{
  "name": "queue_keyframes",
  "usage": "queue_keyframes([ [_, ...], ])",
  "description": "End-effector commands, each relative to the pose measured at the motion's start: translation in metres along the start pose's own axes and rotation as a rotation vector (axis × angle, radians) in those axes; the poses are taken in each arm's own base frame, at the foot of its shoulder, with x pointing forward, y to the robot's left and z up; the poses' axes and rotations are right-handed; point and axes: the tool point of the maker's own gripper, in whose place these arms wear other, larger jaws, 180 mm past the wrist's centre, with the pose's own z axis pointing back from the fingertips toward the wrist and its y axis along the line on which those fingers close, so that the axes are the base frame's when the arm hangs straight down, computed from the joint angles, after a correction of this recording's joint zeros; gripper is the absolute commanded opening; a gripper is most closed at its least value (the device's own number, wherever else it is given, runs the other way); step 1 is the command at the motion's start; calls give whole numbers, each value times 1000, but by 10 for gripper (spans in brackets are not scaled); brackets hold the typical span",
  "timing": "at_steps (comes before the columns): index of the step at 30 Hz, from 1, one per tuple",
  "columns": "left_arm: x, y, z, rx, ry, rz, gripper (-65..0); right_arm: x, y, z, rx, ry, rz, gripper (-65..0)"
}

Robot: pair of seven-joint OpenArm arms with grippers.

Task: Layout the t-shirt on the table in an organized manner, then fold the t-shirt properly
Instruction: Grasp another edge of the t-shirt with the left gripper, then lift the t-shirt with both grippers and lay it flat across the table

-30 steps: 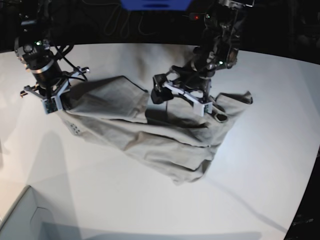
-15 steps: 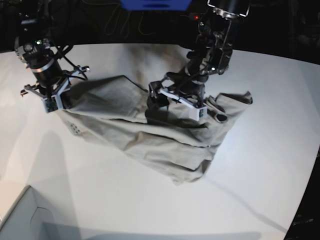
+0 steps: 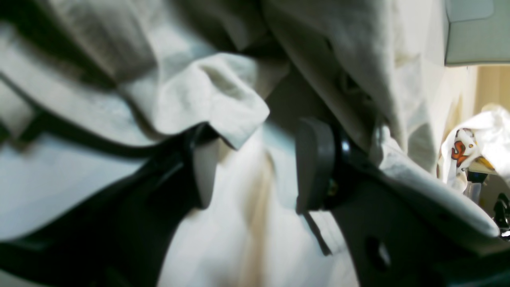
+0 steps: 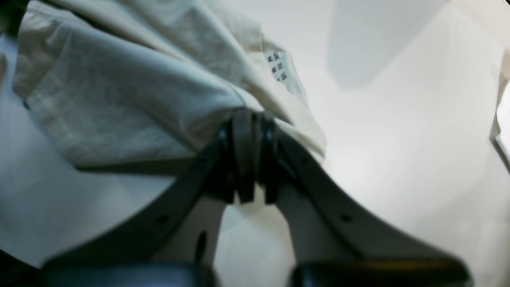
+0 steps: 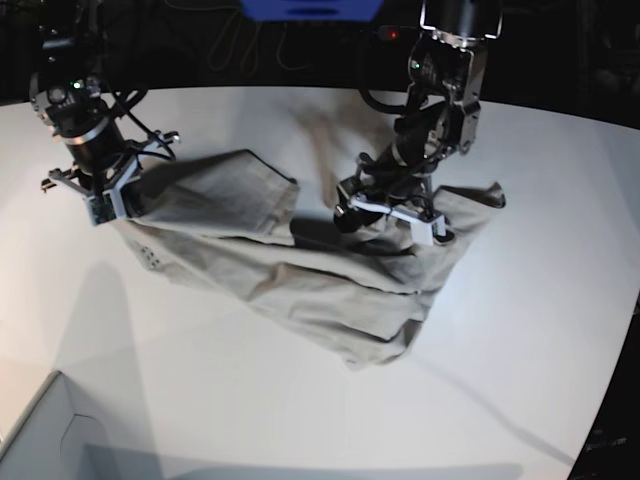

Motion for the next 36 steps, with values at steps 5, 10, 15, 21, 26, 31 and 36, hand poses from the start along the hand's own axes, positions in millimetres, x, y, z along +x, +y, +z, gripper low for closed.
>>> queue_keyframes([
  [5,-11,14,-1,63,45,2,-478,12,-3,2,1,-43,17,-650],
  [10,-6,14,1,61,35,-6,-635,8,-4,1,2,-34,17,-650],
  [15,18,1,19,21,-39,-51,-647,6,-5,-1,2,-27,14,-650],
  [21,94,-10,77,-12,-268,-124,-647,17,-22,6,-48,-65,8,-650],
  [26,178,-19,142,-10,-521,-200,-647,44,-23,16,-60,-135,30,-650],
  [31,243,-43,202,-26,-739,-299,-647,79,-21,27,-74,-245,34,-650],
  [36,293,-46,242,-8,-902,-326,-647,101,-36,41,-154,-407,-51,-650],
])
